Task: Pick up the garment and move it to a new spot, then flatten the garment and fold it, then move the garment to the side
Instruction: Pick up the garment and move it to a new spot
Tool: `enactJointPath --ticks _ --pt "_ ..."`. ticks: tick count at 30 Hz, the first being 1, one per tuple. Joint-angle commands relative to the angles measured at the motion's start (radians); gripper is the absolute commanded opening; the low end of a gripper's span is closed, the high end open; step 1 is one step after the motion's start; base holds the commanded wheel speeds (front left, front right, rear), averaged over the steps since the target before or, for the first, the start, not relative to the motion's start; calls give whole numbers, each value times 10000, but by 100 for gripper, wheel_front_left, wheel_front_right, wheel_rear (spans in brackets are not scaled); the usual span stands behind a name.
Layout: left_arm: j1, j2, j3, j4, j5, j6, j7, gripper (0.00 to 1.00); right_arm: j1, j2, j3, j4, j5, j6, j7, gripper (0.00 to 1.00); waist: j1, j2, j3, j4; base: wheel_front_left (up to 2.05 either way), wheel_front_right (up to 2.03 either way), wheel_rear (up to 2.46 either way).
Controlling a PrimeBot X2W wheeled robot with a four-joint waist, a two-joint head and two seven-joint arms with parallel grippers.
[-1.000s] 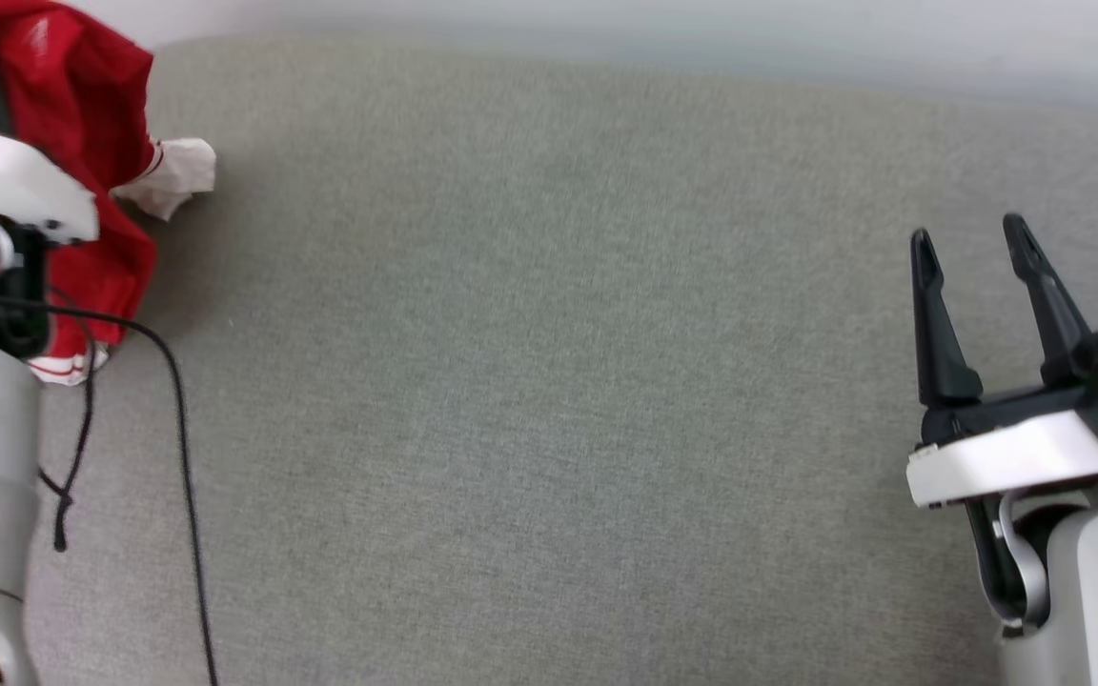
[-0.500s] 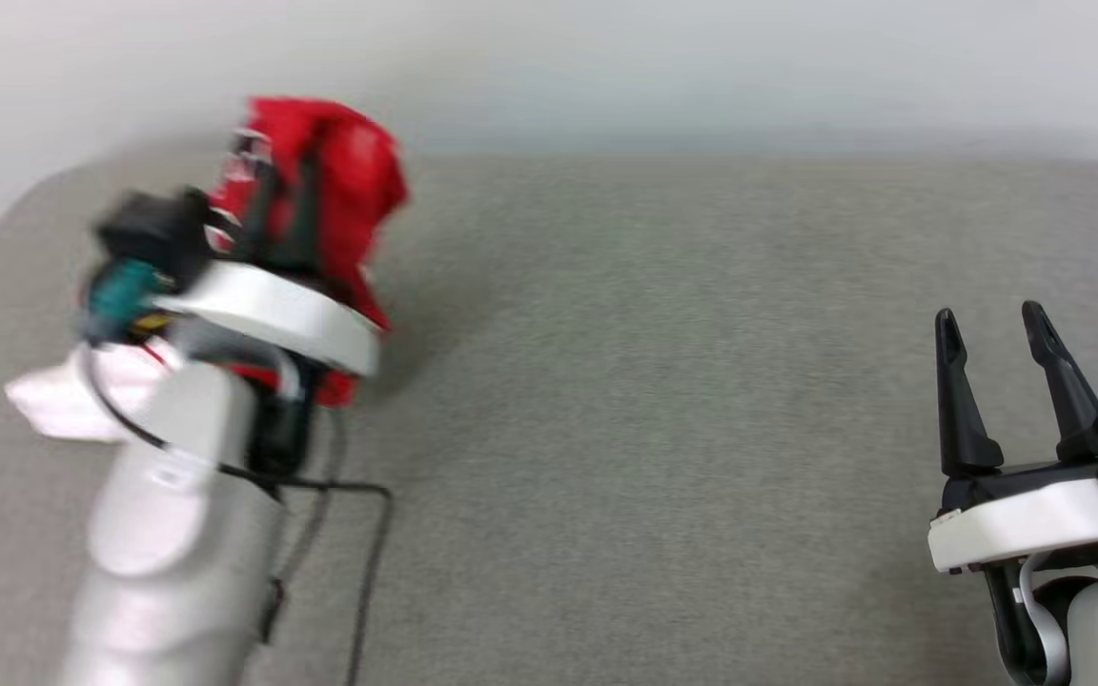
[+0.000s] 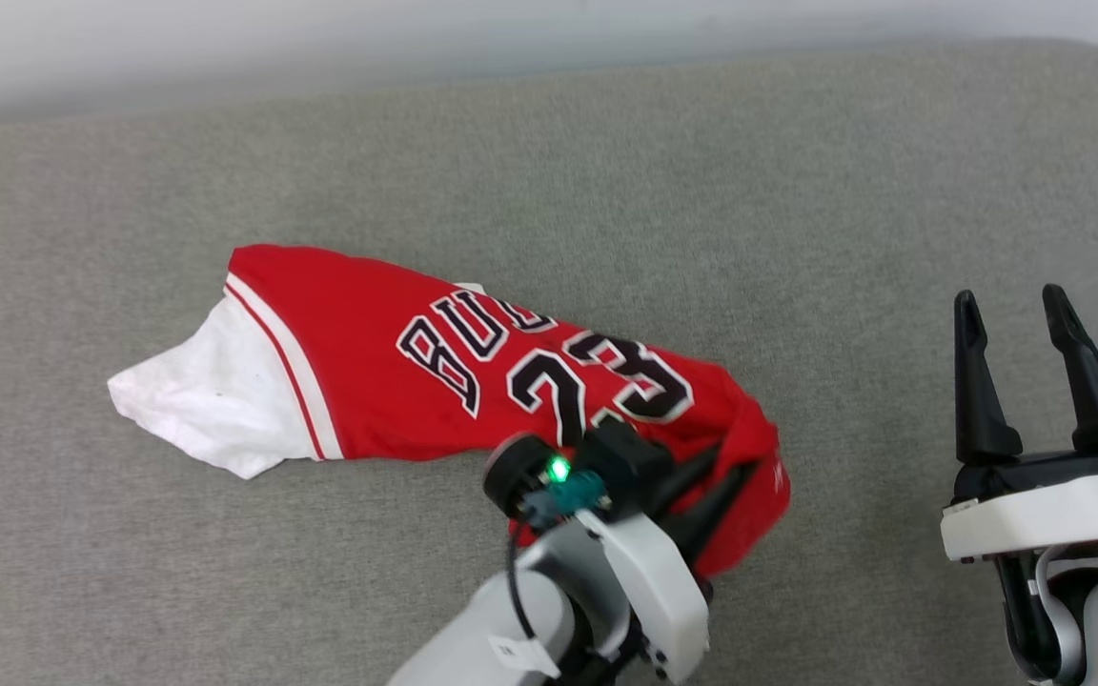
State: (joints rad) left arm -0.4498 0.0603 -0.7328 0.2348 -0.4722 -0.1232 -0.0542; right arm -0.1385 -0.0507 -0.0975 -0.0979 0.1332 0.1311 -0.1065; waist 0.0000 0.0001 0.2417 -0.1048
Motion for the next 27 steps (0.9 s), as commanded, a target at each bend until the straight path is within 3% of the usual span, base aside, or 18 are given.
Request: enactJointPath --ticks 1,4,5,6,7,8,13,19,27 --pt "144 18 -269 128 -67 -48 102 0 -189 6 46 -4 18 -7 -95 100 0 -1 521 -234 0 0 0" --pt "194 63 -880 481 -37 -57 325 0 -322 4 83 104 79 -7 -207 100 0 -1 818 -289 0 0 0" --pt "157 93 -1018 571 -12 -61 351 9 -347 6 96 167 110 -7 -252 100 0 -1 870 -293 0 0 0" --pt "138 144 -1159 689 -20 -66 403 41 -372 4 100 218 125 -7 -276 100 0 -1 890 -292 0 0 0" --pt "79 167 -1279 755 -20 -70 392 84 -409 4 90 257 105 -7 -307 100 0 -1 907 -277 0 0 0" --pt "-11 170 -1359 780 -11 -70 306 100 -436 4 79 306 106 -7 -337 100 0 -1 895 -250 0 0 0" --pt "-399 209 -920 843 47 190 -890 100 -300 4 64 707 -8 -7 -281 100 0 -1 206 81 0 0 0" --pt "-380 510 235 644 53 1144 -1856 100 24 4 -22 872 -126 -7 -124 100 0 -1 -651 396 0 0 0" --pt "367 1319 2008 298 -24 2231 -2103 100 517 4 -80 809 -31 -7 117 100 0 -1 -1442 758 0 0 0"
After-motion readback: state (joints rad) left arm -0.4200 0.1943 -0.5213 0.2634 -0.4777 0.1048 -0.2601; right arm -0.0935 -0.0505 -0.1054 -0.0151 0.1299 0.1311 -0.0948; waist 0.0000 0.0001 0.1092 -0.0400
